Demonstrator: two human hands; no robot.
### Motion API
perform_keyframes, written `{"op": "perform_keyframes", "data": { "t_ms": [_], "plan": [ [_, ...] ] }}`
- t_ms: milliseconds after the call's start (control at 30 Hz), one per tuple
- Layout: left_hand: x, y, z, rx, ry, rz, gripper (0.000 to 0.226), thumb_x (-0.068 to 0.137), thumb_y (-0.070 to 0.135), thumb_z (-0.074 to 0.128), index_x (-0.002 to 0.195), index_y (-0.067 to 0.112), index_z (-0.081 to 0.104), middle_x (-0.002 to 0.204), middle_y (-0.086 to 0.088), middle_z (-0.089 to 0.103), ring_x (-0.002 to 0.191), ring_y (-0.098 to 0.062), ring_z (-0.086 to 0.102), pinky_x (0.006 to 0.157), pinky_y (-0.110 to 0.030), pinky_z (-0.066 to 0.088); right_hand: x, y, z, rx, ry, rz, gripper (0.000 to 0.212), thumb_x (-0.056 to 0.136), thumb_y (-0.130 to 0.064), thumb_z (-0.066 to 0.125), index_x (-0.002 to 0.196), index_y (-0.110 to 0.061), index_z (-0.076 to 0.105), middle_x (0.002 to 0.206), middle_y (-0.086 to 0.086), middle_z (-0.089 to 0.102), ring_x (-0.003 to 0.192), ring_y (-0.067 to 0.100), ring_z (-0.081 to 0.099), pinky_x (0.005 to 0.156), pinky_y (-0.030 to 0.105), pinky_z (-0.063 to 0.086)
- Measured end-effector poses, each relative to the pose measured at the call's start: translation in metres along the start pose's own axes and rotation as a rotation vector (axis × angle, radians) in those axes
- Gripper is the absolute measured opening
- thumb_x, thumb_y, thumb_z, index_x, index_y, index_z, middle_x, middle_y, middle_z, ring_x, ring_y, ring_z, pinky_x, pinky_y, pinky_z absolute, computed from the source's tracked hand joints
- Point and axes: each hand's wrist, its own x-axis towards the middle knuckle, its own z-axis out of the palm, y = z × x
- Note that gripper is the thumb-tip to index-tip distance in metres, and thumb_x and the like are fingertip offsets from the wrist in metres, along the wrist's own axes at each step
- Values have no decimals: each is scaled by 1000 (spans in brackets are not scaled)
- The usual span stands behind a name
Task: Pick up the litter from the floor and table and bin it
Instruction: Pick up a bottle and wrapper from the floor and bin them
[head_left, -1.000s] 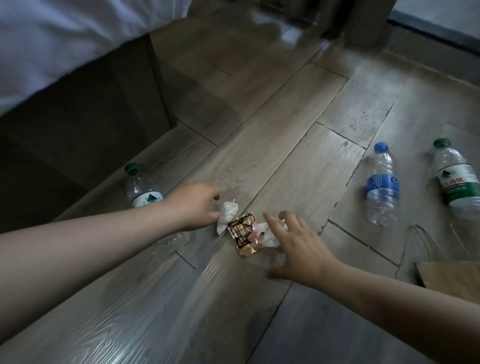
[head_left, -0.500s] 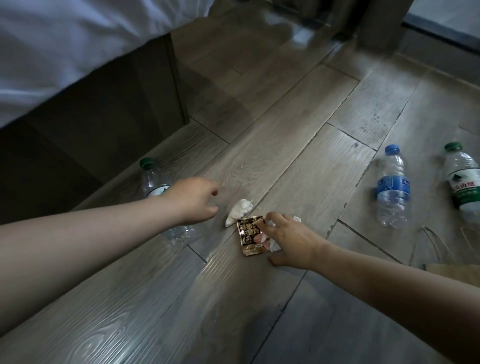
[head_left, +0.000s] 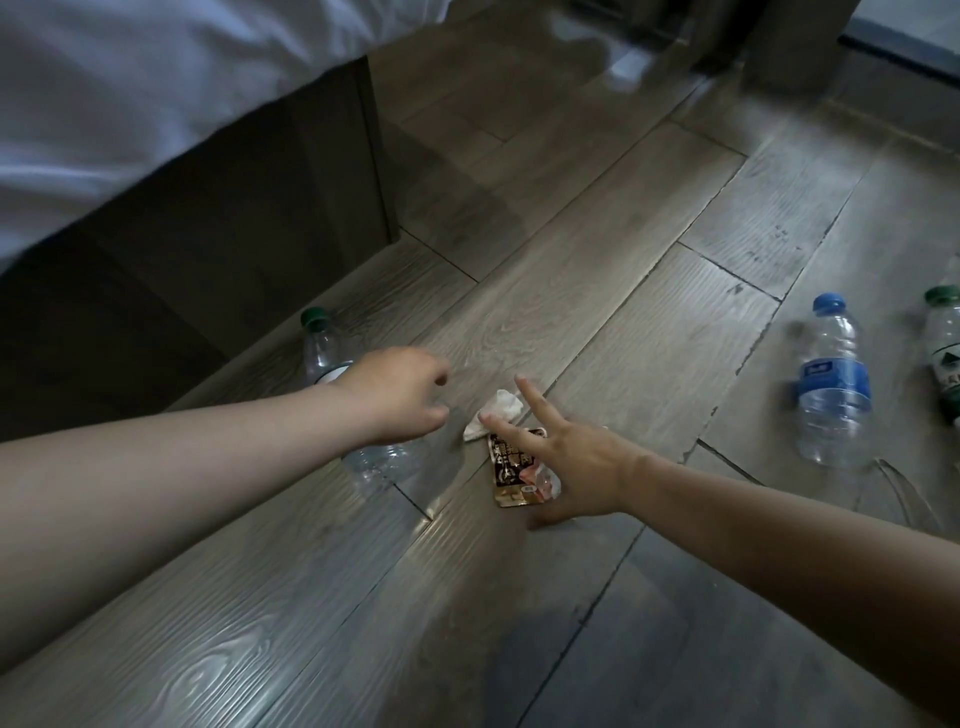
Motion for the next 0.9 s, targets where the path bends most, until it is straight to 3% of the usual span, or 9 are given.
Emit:
{"op": "perform_keyframes", "data": {
  "t_ms": [133,333,667,900],
  "plan": [
    [-1,-4,0,-21,4,-13,40,88,37,57,123,19,55,123,-2,59,113,-21,54,90,-33,47,19,-1,-5,-80,-61,51,122,66,-69,71,146,-47,-18,156,11,-29,121,40,53,93,41,51],
    [-2,-8,1,-3,9,-24,40,88,39,57,123,19,56,123,-3,59,114,-22,55,89,-32,46,2,9,7,36,22,62,118,62,-58,79,151,-29,7,159,6,0,132,30,42,102,40,46],
    [-4,4,2,0,-12,-6,39,88,37,56,123,19,57,125,-3,60,115,-23,55,89,-31,47,-48,17,26,246,180,262,98,63,-62,75,139,-16,33,142,3,27,109,19,52,82,22,47],
    [-6,9,4,18,-35,16,40,89,36,55,124,18,56,125,-4,60,115,-24,55,93,-35,47,-50,-1,43,411,289,500,98,56,-67,73,132,-14,40,123,0,33,98,15,44,78,25,43]
  ]
}}
